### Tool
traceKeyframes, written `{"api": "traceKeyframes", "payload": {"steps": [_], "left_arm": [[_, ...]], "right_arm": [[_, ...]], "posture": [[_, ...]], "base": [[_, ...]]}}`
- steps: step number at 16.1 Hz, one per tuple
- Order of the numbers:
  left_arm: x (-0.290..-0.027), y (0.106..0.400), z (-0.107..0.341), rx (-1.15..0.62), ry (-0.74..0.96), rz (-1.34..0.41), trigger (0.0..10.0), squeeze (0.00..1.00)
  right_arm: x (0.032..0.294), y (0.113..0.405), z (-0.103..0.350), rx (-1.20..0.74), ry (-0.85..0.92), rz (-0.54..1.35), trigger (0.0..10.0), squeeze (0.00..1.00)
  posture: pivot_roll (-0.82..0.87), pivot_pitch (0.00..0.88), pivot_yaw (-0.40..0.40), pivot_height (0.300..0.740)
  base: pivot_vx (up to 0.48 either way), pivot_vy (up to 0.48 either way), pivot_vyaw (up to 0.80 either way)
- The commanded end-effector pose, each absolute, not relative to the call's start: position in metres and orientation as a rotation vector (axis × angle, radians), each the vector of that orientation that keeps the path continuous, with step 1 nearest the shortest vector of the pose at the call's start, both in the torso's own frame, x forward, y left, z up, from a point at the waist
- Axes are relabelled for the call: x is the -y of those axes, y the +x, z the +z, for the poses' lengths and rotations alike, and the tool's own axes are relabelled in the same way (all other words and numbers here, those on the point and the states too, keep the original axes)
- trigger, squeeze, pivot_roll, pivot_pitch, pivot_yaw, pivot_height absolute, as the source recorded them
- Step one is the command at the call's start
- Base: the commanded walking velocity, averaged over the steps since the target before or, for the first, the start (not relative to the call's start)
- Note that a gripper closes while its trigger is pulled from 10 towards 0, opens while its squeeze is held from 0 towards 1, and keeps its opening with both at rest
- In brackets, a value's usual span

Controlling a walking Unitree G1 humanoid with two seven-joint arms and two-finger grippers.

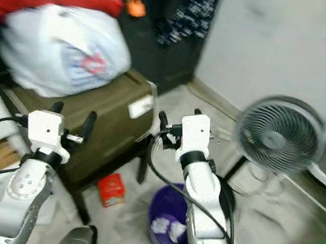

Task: Clean up the room

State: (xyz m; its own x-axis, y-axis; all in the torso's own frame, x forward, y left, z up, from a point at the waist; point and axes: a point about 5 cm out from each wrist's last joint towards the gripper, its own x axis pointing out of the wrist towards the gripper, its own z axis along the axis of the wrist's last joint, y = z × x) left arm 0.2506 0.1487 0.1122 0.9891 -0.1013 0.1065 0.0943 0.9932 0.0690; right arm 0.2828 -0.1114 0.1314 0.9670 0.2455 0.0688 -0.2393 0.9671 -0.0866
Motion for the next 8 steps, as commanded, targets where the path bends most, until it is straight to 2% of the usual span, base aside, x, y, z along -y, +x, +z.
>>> {"api": "traceKeyframes", "payload": {"steps": [1,6,8], "left_arm": [[-0.146,0.253,0.113,0.109,0.071,-0.104,10.0,0.0],[-0.145,0.255,0.112,0.109,0.075,-0.107,10.0,0.0],[-0.145,0.255,0.113,0.113,0.079,-0.094,10.0,0.0]], "right_arm": [[0.113,0.286,0.132,0.074,-0.063,0.241,10.0,0.0],[0.12,0.296,0.138,0.084,-0.03,0.201,10.0,0.0],[0.121,0.299,0.138,0.066,-0.033,0.184,10.0,0.0]], "posture": [[0.03,0.0,-0.041,0.74],[0.03,0.0,-0.045,0.74],[0.03,0.0,-0.048,0.74]], "base": [[0.0,0.0,0.79],[0.0,0.0,0.75],[0.0,0.0,0.0]]}}
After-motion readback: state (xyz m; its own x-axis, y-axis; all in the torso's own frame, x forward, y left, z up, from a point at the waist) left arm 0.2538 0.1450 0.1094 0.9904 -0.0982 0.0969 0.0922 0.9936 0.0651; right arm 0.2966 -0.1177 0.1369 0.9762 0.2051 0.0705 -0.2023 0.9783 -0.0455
